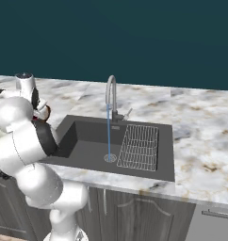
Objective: Pick the tangerines from the sink and place them in one bowl. Place the eggplant in the other bowl. Then turn off the sink faucet.
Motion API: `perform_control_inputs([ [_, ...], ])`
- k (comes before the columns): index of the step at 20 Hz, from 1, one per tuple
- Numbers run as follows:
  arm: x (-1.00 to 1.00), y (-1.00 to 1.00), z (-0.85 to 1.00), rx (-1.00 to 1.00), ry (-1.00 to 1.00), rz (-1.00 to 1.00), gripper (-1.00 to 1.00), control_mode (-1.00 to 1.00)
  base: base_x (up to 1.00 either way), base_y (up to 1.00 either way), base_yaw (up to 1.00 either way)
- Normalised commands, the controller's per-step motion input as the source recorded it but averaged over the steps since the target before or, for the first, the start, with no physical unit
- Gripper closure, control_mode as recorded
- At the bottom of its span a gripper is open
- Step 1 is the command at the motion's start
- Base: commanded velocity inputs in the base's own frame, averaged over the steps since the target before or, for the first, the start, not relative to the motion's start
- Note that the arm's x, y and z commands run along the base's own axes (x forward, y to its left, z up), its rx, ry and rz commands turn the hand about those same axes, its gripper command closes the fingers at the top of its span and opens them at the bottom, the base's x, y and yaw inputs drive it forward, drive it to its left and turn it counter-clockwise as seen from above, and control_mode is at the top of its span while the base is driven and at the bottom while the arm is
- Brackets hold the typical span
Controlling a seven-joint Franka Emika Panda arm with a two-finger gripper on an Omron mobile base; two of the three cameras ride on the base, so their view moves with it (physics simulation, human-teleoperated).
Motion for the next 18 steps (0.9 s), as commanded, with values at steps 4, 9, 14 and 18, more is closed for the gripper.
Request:
perform_control_inputs([
  [4,-0.01,-1.00,0.12,0.06,-0.19,-0.06,-1.00,-1.00,0.00,0.00,0.00],
  [9,0.00,-0.98,0.24,0.08,-0.09,-0.07,-1.00,-1.00,0.00,0.00,0.00],
  [14,0.00,-0.80,0.05,0.05,0.00,-0.13,-1.00,-1.00,0.00,0.00,0.00],
  [18,0.00,-0.66,0.03,0.05,0.06,-0.14,-1.00,-1.00,0.00,0.00,0.00],
])
